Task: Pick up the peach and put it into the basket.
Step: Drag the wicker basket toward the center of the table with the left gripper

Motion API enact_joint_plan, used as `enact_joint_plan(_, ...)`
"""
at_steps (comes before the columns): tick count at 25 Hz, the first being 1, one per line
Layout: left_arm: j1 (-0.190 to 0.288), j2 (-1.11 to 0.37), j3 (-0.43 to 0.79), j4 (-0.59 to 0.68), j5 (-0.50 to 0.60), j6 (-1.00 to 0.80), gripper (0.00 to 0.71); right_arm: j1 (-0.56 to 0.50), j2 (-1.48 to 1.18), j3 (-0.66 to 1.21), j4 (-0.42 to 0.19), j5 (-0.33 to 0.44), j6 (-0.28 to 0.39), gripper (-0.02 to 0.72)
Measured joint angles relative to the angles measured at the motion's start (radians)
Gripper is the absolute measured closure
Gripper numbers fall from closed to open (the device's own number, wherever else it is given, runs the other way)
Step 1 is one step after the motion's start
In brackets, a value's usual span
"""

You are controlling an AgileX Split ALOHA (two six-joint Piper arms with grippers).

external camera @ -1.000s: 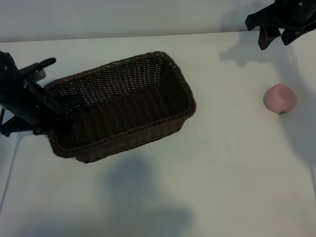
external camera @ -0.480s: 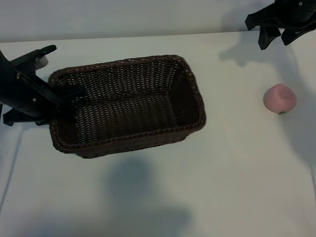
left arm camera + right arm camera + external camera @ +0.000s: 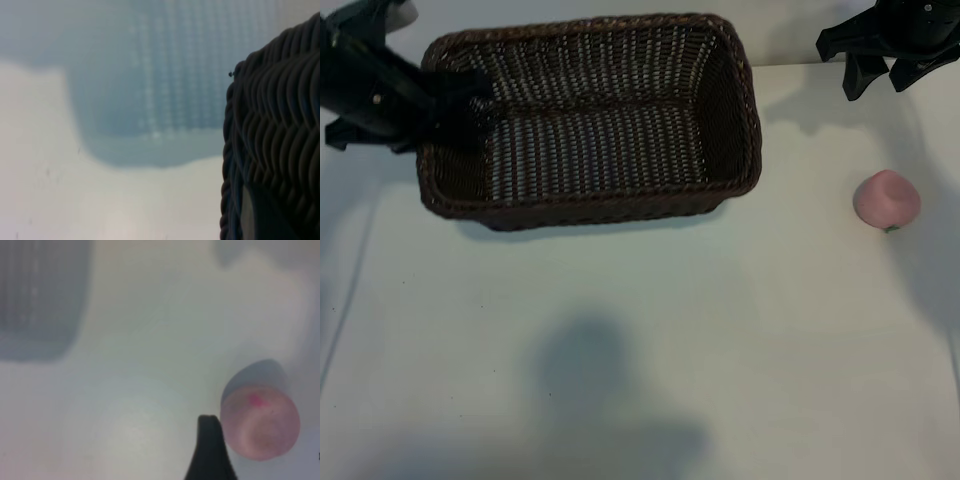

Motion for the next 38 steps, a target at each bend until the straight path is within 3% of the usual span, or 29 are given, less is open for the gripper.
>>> enact_joint_plan(5,-0.019,0.116,-0.125,-0.012,0.053,0.011,0.548,0.000,0.000,0.000,0.000,0.000,0.000,0.195)
enact_joint_plan(14,-0.115,0.316,-0.242,-0.024,0.068,0.011,0.548,0.000,0.000,0.000,0.000,0.000,0.000,0.197)
enact_joint_plan(21,-0.119,0.411,-0.244,-0.027,0.048,-0.004,0.548,0.000,0.000,0.000,0.000,0.000,0.000,0.197)
enact_joint_plan(30,-0.119,0.421,-0.244,-0.040,0.039,-0.004,0.548,0.000,0.000,0.000,0.000,0.000,0.001,0.197)
enact_joint_plan(32,-0.119,0.421,-0.244,-0.043,0.041,-0.005,0.516,0.000,0.000,0.000,0.000,0.000,0.001,0.197)
enact_joint_plan(34,-0.119,0.419,-0.246,-0.048,0.050,-0.006,0.440,0.000,0.000,0.000,0.000,0.000,0.001,0.197)
enact_joint_plan(38,-0.119,0.394,-0.265,-0.030,0.072,-0.022,0.191,0.000,0.000,0.000,0.000,0.000,0.001,0.197)
